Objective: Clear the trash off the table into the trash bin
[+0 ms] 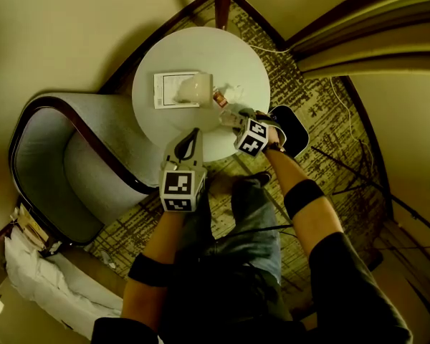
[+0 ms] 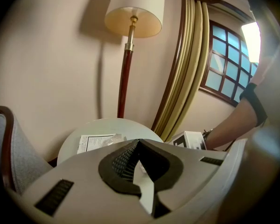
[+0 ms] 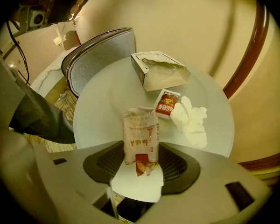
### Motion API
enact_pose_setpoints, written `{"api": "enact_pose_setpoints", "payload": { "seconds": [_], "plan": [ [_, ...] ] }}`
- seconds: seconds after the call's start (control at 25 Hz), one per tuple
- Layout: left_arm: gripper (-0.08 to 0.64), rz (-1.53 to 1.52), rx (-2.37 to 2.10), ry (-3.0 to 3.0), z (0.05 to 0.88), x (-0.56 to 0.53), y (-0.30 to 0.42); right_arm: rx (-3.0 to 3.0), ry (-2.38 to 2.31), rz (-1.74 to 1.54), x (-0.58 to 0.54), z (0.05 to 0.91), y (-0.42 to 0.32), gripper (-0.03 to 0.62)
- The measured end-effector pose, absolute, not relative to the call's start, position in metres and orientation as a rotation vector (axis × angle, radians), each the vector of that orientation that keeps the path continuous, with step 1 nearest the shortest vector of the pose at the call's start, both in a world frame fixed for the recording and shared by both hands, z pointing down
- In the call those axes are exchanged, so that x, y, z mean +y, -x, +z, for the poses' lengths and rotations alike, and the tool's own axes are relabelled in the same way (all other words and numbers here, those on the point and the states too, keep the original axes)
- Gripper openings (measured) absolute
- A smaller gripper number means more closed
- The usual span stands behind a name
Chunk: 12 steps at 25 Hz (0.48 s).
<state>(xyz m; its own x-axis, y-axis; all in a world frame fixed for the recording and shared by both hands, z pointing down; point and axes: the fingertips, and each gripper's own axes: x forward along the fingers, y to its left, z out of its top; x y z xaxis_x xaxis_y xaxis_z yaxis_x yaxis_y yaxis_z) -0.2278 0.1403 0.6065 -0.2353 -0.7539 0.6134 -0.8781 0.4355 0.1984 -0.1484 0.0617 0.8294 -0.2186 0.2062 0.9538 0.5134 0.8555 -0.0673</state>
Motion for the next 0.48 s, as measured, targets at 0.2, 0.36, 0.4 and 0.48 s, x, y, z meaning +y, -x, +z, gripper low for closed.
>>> {"api": "enact_pose_setpoints", "payload": {
  "seconds": [0.2, 0.36, 0.4, 0.48],
  "plan": [
    [0.001, 0.241, -2.039, -1.355, 0.609, 0.144, 0.227, -1.833, 0.508, -0.32, 0.058, 0.823, 0.154, 0.136],
    [0.001, 0.239, -2.04, -1.351, 0.609, 0.146, 0.226, -1.84, 0.495, -0.31, 0.059, 0.818, 0.154, 0.09],
    [0.001, 0.239, -2.041, -1.351, 0.608, 0.146, 0.225, -1.846, 0.487, -0.305, 0.059, 0.817, 0.154, 0.084],
    [0.001, 0.242, -2.044, -1.351, 0.606, 0.147, 0.225, -1.866, 0.468, -0.297, 0.059, 0.811, 0.156, 0.078]
  ]
}}
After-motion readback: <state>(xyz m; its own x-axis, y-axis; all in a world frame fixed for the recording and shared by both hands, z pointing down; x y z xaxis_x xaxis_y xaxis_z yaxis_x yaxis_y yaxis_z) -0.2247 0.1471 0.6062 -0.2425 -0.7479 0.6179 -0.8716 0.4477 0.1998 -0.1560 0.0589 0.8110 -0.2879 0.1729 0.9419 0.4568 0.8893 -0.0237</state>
